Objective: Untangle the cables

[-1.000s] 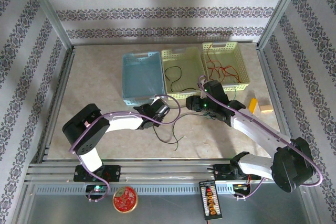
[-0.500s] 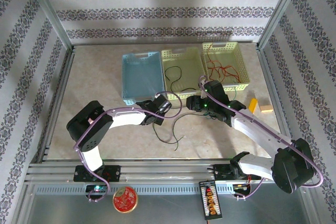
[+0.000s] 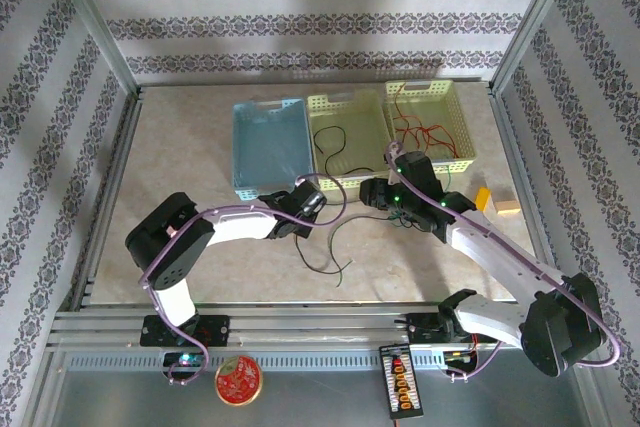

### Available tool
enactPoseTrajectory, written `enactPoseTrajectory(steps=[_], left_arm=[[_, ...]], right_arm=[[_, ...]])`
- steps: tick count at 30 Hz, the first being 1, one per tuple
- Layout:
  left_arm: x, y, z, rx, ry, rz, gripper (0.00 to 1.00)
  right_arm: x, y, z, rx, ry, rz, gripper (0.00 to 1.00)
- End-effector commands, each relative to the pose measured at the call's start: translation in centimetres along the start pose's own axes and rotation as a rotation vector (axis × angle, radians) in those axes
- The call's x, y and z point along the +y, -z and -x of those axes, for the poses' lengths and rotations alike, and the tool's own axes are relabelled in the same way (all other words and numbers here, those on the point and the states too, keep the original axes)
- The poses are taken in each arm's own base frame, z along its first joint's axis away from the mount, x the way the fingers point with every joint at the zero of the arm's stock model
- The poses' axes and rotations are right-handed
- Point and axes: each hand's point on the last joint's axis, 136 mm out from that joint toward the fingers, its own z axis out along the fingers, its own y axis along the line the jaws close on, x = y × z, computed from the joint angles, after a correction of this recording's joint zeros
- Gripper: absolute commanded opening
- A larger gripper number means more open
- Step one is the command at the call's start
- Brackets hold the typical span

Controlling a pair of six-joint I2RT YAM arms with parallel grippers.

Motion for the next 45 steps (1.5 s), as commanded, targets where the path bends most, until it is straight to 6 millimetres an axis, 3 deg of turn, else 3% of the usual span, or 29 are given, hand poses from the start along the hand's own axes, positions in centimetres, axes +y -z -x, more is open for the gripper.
enactPoseTrajectory(steps=[1,7,11,16,24,31,45], left_arm=[[-0.2,0.8,-2.2,0.003,-0.079,-0.041,0.00],[-2.7,8.7,4.0,-0.352,-0.036,-0.279,0.00],[-3.2,11.9,6.1,-0.433,-0.049,-0.335,0.00],[-3.9,14.8,8.0,-0.512,-0.054,-0.404,0.00],[-4.8,15.2,8.7,-0.524,-0.053,-0.444,0.00],[-5.1,15.2,9.1,-0.537,-0.041,-0.457,0.00],[-5.6,15.7,9.2,-0.554,-0.047,-0.471,0.00]], right_arm=[[0.3,1.1,1.3,-0.037,0.012,0.009,0.47],[0.5,1.3,1.5,-0.033,0.004,0.047,0.47],[0.7,1.1,1.1,-0.011,0.010,0.066,0.48],[2.6,0.8,0.9,0.025,0.002,0.169,0.53],[5.7,0.1,0.8,0.050,-0.072,0.333,0.58],[8.7,-1.0,-1.1,0.157,-0.074,0.448,0.59],[10.0,-3.1,0.3,0.161,-0.178,0.512,0.60]])
